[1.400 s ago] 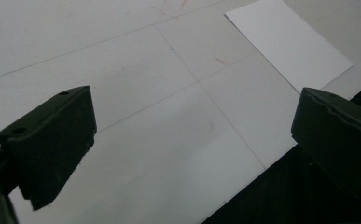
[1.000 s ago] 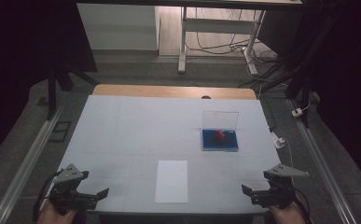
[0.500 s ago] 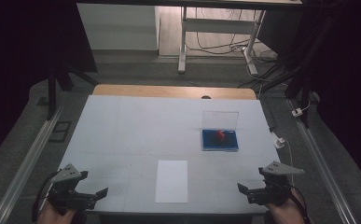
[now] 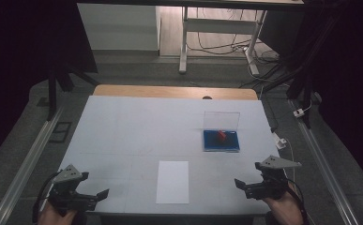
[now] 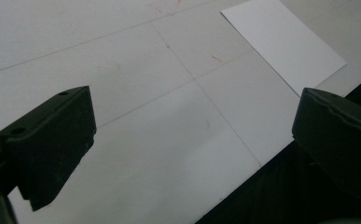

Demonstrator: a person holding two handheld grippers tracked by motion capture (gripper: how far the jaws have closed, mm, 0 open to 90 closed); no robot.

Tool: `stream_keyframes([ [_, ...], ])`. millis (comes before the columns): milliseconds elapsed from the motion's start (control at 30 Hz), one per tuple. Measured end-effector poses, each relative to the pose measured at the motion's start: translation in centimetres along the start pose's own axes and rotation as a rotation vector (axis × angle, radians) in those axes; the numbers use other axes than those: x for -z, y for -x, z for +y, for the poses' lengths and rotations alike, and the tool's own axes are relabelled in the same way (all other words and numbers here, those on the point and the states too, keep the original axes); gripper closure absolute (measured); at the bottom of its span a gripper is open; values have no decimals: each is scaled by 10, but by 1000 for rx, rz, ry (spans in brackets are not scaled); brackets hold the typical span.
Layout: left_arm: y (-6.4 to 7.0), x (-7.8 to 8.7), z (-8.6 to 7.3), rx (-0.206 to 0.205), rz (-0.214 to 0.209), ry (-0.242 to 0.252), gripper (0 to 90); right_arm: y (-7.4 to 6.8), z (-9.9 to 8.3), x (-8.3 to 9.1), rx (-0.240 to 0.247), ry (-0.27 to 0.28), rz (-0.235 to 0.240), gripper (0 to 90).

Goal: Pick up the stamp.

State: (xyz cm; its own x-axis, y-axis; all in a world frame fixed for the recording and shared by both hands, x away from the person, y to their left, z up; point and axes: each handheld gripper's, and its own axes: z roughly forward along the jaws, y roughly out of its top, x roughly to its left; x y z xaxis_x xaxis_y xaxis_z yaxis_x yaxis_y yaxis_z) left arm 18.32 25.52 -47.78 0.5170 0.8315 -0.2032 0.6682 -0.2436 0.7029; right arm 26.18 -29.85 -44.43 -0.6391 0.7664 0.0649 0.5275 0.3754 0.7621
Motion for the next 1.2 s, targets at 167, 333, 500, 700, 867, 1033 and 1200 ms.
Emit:
stream_keyframes([
  [167,0,0,0,0,-5,-2,1,2,11,-9,25,1,8,0],
  [333,-1,0,0,3,-11,-5,0,5,15,-19,45,15,-19,0],
  [500,-2,0,1,6,-14,-6,0,8,19,-23,13,18,-17,0],
  [700,-1,-1,1,-5,-12,-6,1,12,30,-38,25,-7,-6,0],
  [867,-1,-1,1,-4,-13,-7,1,16,37,-47,27,-19,-6,0],
  [1033,0,-1,1,-10,-12,-9,2,21,46,-57,13,-22,-19,0],
  [1200,-1,-1,1,-10,-12,-7,1,26,56,-70,-1,-34,-20,0],
])
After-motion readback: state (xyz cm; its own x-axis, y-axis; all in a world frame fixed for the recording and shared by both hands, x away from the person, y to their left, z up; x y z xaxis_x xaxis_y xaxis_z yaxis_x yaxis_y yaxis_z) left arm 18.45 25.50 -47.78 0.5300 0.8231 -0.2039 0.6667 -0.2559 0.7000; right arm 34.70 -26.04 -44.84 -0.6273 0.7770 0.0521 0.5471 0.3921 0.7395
